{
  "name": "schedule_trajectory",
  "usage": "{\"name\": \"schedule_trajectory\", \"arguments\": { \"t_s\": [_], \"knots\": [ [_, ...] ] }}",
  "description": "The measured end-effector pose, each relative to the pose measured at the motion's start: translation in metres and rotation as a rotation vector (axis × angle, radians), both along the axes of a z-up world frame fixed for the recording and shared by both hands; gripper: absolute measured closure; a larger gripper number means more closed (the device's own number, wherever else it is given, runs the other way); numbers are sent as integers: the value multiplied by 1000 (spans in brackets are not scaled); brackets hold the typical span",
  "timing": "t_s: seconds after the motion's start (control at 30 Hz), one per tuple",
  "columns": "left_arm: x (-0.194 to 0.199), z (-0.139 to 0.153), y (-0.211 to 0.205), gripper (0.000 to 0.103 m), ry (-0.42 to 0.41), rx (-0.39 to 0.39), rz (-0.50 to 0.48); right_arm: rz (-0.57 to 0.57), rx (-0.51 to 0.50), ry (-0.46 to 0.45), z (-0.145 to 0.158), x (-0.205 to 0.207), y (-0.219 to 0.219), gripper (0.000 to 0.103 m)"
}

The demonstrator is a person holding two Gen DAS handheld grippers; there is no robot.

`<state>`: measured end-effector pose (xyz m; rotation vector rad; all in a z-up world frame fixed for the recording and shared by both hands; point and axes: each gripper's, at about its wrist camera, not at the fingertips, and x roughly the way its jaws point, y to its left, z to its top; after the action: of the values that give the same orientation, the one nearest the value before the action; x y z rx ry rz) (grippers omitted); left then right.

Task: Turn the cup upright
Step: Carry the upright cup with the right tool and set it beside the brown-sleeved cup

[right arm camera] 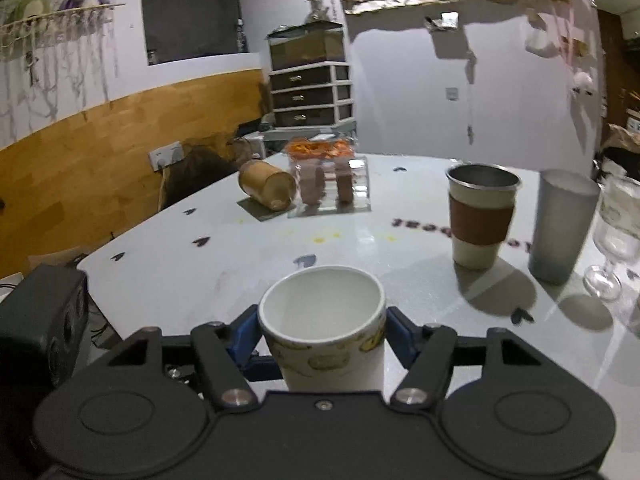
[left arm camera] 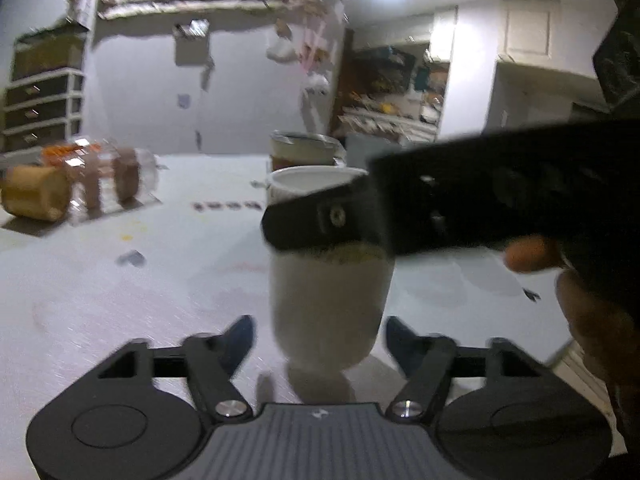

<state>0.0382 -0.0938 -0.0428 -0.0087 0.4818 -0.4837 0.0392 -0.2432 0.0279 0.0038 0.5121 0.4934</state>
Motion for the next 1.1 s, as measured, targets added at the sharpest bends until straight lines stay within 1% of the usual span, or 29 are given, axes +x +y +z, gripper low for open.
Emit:
{"name": "schedule_trajectory", "arguments": {
  "t_s": [0.03,0.13,0.27,0.43,0.5,0.57,0.63,0.73,0.8,0.87,0.97,1.03,1.07,1.1],
  "knots": [
    [-1,1,3,11,-19,-6,17,-1,-4,-21,3,3,1,36],
    [-4,3,13,4,-69,-17,79,-12,1,-63,12,23,5,36],
    [-1,2,27,2,-67,-31,131,-61,24,-89,19,60,12,36],
    [-2,0,44,2,-57,-25,176,-163,39,-114,14,116,25,36],
    [-1,0,50,2,-58,-18,194,-209,57,-97,9,140,28,36],
    [0,-1,56,2,-58,-16,206,-255,68,-63,3,161,30,36],
    [0,-2,60,2,-62,-15,210,-294,73,-40,-3,177,32,36],
    [-2,-3,62,2,-68,-19,216,-337,66,-39,-9,188,35,36],
    [-2,-3,63,2,-67,-19,217,-363,41,-63,-11,190,38,36],
    [-1,-4,64,2,-66,-20,216,-378,27,-79,-12,191,39,36],
    [0,-3,64,2,-68,-19,221,-380,23,-76,-11,193,41,36],
    [1,-3,64,2,-69,-19,226,-374,36,-77,-10,191,39,29],
    [1,-3,64,2,-70,-19,227,-366,44,-82,-8,189,39,20],
    [1,-2,64,2,-71,-18,228,-368,49,-85,-7,186,38,16]
  ]
}}
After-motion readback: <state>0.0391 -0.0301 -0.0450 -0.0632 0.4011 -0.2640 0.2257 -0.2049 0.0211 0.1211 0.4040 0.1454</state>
